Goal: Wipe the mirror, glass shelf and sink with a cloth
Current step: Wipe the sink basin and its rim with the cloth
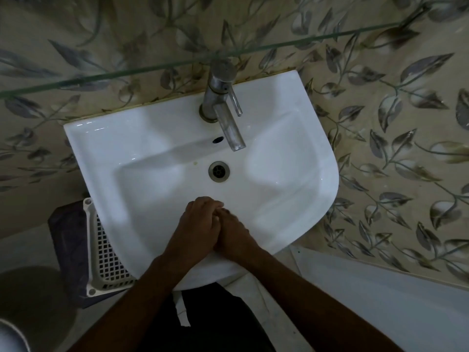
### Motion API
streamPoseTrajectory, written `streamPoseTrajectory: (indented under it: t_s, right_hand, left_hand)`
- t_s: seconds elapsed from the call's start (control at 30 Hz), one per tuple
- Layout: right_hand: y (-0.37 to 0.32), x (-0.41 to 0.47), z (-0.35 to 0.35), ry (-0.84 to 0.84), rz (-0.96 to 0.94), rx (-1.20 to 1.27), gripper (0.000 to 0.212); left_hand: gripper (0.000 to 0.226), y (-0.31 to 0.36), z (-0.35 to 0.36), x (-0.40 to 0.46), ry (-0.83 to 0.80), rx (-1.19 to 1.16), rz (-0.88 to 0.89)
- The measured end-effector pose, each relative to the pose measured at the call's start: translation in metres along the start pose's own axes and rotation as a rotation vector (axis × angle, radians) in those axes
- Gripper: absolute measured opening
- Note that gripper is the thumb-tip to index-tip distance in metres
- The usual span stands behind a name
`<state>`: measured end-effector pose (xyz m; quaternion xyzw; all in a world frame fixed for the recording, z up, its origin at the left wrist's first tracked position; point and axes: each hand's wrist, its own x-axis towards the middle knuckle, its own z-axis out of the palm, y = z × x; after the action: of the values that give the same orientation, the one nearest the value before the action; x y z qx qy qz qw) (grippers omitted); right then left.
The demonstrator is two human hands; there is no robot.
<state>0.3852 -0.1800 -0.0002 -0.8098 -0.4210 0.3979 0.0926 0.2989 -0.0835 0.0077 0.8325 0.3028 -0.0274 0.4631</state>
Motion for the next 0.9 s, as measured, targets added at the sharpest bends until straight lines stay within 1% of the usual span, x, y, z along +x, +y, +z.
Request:
streamPoseTrajectory:
  t_s: [0.07,0.1,0.17,0.23,0.27,0.37,0.43,0.5,0.53,0.6,0.67,0.73,0.77,0.8,0.83,0.9]
  right_hand:
    - [0.004,-0.001,-0.011,-0.11,-0.16,-0.012,0.026]
    - [0.011,0.0,-0.02,-0.117,-0.234,-0.02,0.023]
    - [0.042,0.008,-0.036,-0.127,-0.347,-0.105,0.028]
    - [0.085,0.022,-0.061,-0.097,-0.323,-0.221,0.036]
    - [0.108,0.029,-0.077,-0.043,-0.267,-0.343,0.04]
    - [0.167,0.049,-0.12,0.296,-0.137,-0.622,0.05]
    - [0.172,0.063,-0.123,0.417,-0.033,-0.675,0.06]
    - [0.149,0.081,-0.105,0.518,0.097,-0.565,0.071]
    - [0.131,0.091,-0.092,0.554,0.153,-0.462,0.073]
    - [0.093,0.115,-0.062,0.625,0.192,-0.2,0.068]
    - [0.041,0.134,-0.031,0.615,0.2,-0.009,0.064]
    - [-0.009,0.147,-0.005,0.545,0.291,0.126,0.079]
    - [-0.025,0.153,0.011,0.546,0.288,0.145,0.081]
    - [-0.04,0.149,0.023,0.556,0.222,0.16,0.079]
    - [-0.049,0.144,0.037,0.519,0.114,0.151,0.076]
    - [-0.053,0.124,0.057,0.32,-0.085,0.12,0.07]
  left_hand:
    - [0.035,-0.003,-0.005,0.003,0.0,-0.019,0.004]
    - [0.034,-0.005,-0.008,0.004,-0.006,-0.012,0.012]
    - [0.034,-0.008,-0.013,0.009,-0.01,0.013,0.023]
    - [0.034,-0.01,-0.017,0.013,-0.006,0.019,0.012]
    - [0.034,-0.009,-0.018,0.013,-0.005,0.002,0.005]
    - [0.033,0.0,-0.021,0.012,-0.011,-0.087,-0.007]
    - [0.034,0.005,-0.023,0.011,-0.021,-0.116,-0.023]
    - [0.034,0.008,-0.025,0.01,-0.019,-0.139,-0.055]
    - [0.034,0.008,-0.026,0.01,-0.004,-0.145,-0.071]
    - [0.034,0.005,-0.03,0.009,0.058,-0.144,-0.094]
    - [0.035,0.003,-0.036,0.007,0.116,-0.184,-0.109]
    - [0.033,0.003,-0.047,0.004,0.204,-0.235,-0.1]
    - [0.031,0.006,-0.055,0.003,0.268,-0.252,-0.097]
    - [0.028,0.008,-0.062,0.003,0.333,-0.269,-0.1]
    - [0.027,0.01,-0.069,0.003,0.391,-0.282,-0.116]
    - [0.026,0.011,-0.078,0.005,0.486,-0.284,-0.142]
